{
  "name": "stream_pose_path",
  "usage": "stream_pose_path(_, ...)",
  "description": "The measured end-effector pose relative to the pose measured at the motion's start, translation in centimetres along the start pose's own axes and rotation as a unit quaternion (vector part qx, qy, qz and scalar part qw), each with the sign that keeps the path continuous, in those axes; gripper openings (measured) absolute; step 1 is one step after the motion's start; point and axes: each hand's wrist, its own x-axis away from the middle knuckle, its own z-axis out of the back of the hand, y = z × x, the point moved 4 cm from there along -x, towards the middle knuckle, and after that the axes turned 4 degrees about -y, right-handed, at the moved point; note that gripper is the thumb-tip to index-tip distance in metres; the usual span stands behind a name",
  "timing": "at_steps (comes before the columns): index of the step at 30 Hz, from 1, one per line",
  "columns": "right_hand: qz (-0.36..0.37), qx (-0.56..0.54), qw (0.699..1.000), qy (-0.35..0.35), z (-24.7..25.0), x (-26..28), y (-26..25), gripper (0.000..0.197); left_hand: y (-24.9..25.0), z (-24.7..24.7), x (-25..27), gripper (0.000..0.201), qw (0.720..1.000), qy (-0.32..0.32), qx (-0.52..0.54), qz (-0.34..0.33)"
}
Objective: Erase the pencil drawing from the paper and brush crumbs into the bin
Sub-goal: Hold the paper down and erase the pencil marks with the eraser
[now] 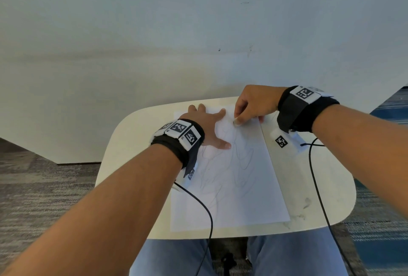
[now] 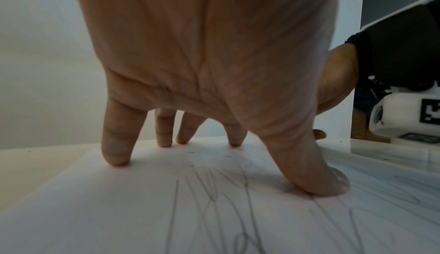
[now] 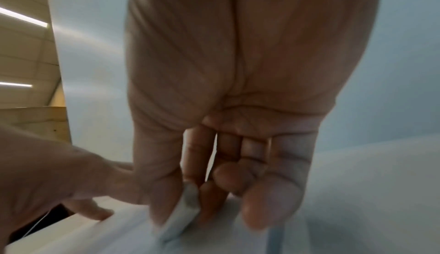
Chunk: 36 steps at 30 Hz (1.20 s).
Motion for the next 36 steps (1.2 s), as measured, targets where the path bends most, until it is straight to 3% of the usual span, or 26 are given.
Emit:
stream_pose_path(3,-0.007,0.003,0.997,0.076,0.9,-0.2,0.6,0.012,0.0,0.0,0.0,0.108,1.0,0.002,0.001,-0.003)
stream_pose_path(7,-0.006,0.003,1.0,-0.005,0.2,0.0,0.7,0.014,0.0,0.0,0.0,0.109,1.0,0.005,0.001,-0.003)
stream_pose_path(11,-0.006,0.006,0.997,0.073,0.9,0.0,0.9,0.013,-0.1,0.0,0.0,0.108,1.0,0.004,0.003,-0.004)
stream_pose_path(15,0.001,0.012,1.0,0.003,0.0,0.1,0.3,0.012,0.0,0.0,0.2,0.107,1.0,0.002,0.002,-0.002)
stream_pose_path(20,-0.006,0.01,0.998,0.053,0.6,0.0,0.5,0.011,0.0,0.1,0.2,0.108,1.0,0.002,0.001,-0.002)
stream_pose_path(23,-0.001,0.018,1.0,-0.017,-0.1,0.3,0.1,0.013,0.0,0.1,0.2,0.108,1.0,0.0,-0.002,-0.001)
stream_pose_path(27,0.004,0.012,0.998,0.064,0.5,-0.2,0.3,0.015,0.0,0.1,0.1,0.108,1.0,0.004,-0.001,-0.007)
stream_pose_path(29,0.003,0.005,0.999,0.046,0.2,-0.3,0.3,0.014,-0.1,0.0,0.1,0.108,1.0,0.005,0.0,-0.008)
stream_pose_path(32,-0.002,-0.053,0.998,-0.02,-0.5,-0.2,0.1,0.015,-0.2,-0.1,0.2,0.108,1.0,0.002,0.003,-0.011)
stream_pose_path(36,-0.038,-0.259,0.964,0.047,-0.4,-0.4,0.8,0.011,-0.2,-0.1,0.4,0.107,1.0,-0.011,0.004,-0.011)
